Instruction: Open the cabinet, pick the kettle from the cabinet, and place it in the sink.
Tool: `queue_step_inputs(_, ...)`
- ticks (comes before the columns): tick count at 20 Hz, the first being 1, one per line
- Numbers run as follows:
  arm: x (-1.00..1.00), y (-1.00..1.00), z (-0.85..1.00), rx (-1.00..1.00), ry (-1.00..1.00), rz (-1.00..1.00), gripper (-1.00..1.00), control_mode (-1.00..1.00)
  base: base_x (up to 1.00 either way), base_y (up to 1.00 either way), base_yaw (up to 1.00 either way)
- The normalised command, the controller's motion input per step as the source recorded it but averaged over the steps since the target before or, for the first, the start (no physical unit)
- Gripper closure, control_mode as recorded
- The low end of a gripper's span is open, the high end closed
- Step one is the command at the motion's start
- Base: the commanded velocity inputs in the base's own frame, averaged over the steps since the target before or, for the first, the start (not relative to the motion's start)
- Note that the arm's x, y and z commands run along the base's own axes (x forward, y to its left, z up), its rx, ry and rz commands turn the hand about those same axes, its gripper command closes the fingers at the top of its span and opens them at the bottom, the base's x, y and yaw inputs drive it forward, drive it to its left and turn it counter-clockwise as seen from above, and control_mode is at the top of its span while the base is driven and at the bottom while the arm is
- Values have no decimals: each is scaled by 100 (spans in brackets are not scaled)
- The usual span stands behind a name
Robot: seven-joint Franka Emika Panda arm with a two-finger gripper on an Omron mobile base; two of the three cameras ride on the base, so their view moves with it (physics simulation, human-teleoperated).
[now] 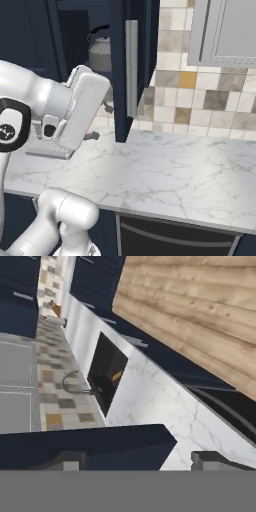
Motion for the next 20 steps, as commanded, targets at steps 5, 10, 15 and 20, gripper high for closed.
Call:
queue_step_inputs(5, -9, 18, 13, -4, 7, 25, -100, -100, 0, 0, 0)
queue_step_inputs(10, -6, 33, 14, -12, 17, 30, -100, -100, 0, 0, 0)
queue_step_inputs(15, -1, 41, 13, -17, 24, 32, -100, -100, 0, 0, 0)
queue_step_inputs(20, 6, 34, 9, -27, 17, 40, -100, -100, 0, 0, 0)
